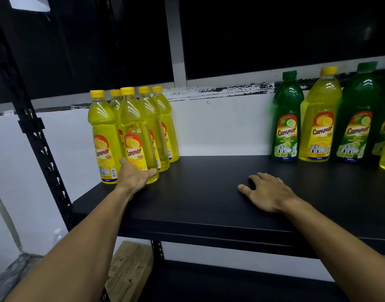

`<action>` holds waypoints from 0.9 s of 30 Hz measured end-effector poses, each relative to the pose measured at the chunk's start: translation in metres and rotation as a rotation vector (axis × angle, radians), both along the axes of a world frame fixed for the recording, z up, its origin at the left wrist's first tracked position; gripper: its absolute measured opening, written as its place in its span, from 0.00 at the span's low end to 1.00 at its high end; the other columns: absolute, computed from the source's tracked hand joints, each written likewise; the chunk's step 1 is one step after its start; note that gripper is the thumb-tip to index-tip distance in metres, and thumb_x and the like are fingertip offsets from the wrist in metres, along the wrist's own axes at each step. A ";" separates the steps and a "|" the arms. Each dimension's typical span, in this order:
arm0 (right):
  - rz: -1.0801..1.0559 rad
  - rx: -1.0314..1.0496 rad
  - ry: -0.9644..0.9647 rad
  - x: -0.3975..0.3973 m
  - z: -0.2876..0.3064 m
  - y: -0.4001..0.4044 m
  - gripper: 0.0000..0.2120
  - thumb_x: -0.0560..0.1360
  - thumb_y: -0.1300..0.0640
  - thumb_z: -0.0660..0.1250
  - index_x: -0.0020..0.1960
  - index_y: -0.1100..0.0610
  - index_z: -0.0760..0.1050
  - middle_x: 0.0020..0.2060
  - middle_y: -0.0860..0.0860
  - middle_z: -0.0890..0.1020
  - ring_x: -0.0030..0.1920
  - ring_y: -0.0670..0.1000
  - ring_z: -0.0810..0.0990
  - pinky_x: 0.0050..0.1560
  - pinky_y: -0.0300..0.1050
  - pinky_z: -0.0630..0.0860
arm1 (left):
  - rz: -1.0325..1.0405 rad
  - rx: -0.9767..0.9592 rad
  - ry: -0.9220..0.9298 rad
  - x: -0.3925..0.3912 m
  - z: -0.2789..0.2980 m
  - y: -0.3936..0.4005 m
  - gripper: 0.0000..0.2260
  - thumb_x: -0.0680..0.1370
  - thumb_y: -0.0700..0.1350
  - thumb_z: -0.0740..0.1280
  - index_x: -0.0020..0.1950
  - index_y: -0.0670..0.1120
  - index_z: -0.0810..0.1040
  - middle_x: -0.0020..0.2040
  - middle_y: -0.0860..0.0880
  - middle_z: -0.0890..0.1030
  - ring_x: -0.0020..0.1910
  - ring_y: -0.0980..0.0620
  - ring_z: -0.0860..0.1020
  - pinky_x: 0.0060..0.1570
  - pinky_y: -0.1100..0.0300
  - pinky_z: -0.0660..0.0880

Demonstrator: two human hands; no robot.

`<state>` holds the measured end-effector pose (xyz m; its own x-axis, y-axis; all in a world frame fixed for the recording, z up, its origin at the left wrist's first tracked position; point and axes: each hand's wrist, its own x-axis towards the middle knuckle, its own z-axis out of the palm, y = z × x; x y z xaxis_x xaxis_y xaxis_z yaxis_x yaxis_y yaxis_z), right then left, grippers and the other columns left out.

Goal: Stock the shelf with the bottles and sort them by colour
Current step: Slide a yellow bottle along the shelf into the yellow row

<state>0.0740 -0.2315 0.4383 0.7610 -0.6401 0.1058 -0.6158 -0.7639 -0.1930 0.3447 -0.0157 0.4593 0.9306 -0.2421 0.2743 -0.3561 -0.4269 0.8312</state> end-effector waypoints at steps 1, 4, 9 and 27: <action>-0.002 0.003 0.000 0.000 0.000 0.000 0.34 0.79 0.34 0.48 0.76 0.54 0.59 0.75 0.53 0.61 0.76 0.54 0.57 0.74 0.54 0.52 | 0.001 0.000 0.000 0.000 0.000 0.000 0.39 0.68 0.52 0.79 0.68 0.44 0.58 0.56 0.46 0.72 0.53 0.46 0.72 0.54 0.47 0.74; 0.003 0.006 0.001 0.000 0.001 0.001 0.34 0.79 0.34 0.48 0.76 0.54 0.59 0.76 0.53 0.61 0.76 0.54 0.57 0.74 0.54 0.51 | 0.006 -0.003 -0.006 -0.001 0.000 -0.001 0.39 0.68 0.52 0.79 0.69 0.44 0.58 0.55 0.46 0.71 0.52 0.46 0.72 0.53 0.48 0.74; 0.005 -0.001 0.005 -0.001 0.003 0.002 0.33 0.79 0.35 0.48 0.76 0.54 0.59 0.75 0.53 0.61 0.76 0.54 0.57 0.74 0.53 0.52 | 0.015 -0.012 -0.007 -0.002 0.000 -0.001 0.39 0.68 0.52 0.78 0.69 0.44 0.58 0.55 0.47 0.71 0.52 0.46 0.71 0.53 0.48 0.73; 0.010 0.036 -0.058 -0.002 0.004 0.001 0.33 0.78 0.34 0.50 0.75 0.54 0.62 0.74 0.53 0.65 0.74 0.55 0.61 0.73 0.53 0.56 | 0.064 0.031 0.068 -0.031 0.002 0.012 0.43 0.67 0.53 0.80 0.70 0.40 0.57 0.64 0.43 0.72 0.63 0.40 0.72 0.58 0.48 0.72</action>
<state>0.0721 -0.2307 0.4426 0.7606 -0.6367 0.1267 -0.5951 -0.7619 -0.2556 0.3132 -0.0033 0.4615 0.9606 -0.1892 0.2036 -0.2708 -0.4724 0.8387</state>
